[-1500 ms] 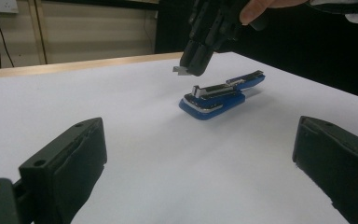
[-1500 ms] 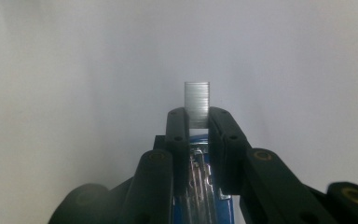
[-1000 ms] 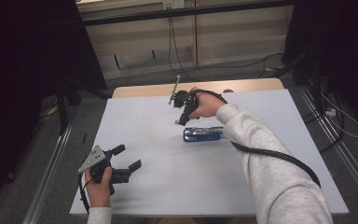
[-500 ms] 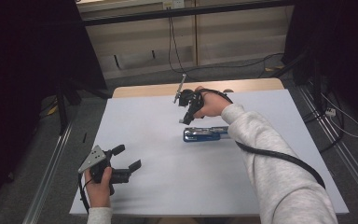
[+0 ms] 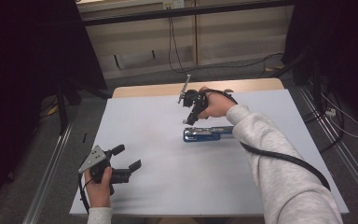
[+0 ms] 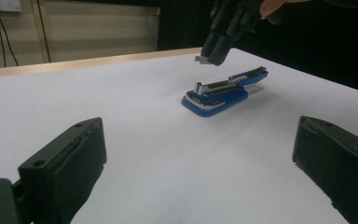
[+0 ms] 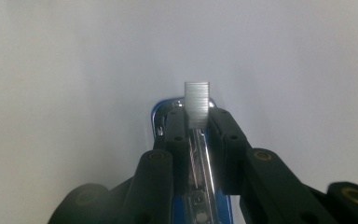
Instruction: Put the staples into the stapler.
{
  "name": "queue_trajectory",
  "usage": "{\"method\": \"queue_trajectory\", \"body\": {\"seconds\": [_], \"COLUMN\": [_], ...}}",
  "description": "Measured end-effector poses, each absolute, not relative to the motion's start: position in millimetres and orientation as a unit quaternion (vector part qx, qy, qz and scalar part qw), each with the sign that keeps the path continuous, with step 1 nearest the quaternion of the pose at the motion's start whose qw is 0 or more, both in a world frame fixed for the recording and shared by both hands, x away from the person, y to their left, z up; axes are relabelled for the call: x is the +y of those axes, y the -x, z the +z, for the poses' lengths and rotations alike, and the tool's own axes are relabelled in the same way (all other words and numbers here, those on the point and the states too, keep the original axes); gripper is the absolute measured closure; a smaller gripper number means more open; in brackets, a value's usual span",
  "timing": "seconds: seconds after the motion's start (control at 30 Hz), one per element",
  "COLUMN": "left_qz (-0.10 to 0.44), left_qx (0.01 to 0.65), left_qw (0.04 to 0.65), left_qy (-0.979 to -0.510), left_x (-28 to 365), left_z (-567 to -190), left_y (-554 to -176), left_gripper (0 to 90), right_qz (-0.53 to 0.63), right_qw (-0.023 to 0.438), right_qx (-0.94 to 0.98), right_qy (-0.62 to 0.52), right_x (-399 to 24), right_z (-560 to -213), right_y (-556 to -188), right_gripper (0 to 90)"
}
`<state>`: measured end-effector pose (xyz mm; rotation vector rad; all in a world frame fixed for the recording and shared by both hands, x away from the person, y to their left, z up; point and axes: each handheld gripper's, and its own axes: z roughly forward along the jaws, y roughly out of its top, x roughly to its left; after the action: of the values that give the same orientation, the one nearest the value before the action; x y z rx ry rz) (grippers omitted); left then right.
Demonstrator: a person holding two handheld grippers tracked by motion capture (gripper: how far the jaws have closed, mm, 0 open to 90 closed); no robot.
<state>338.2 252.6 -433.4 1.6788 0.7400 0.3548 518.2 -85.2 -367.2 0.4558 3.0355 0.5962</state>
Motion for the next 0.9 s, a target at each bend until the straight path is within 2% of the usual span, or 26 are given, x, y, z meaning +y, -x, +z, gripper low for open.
{"method": "queue_trajectory", "body": {"seconds": [0.9], "left_qz": [0.152], "left_qx": [0.319], "left_qw": [0.592], "left_qy": [-0.725], "left_x": [252.6], "left_z": [-433.5], "left_y": [-338.7], "left_gripper": [2.8], "right_qz": [0.186], "right_qw": [0.0], "right_qx": [0.972], "right_qy": [-0.142], "right_x": [-88.8], "right_z": [-380.0], "right_y": [-514.8], "right_gripper": [78.4]}}
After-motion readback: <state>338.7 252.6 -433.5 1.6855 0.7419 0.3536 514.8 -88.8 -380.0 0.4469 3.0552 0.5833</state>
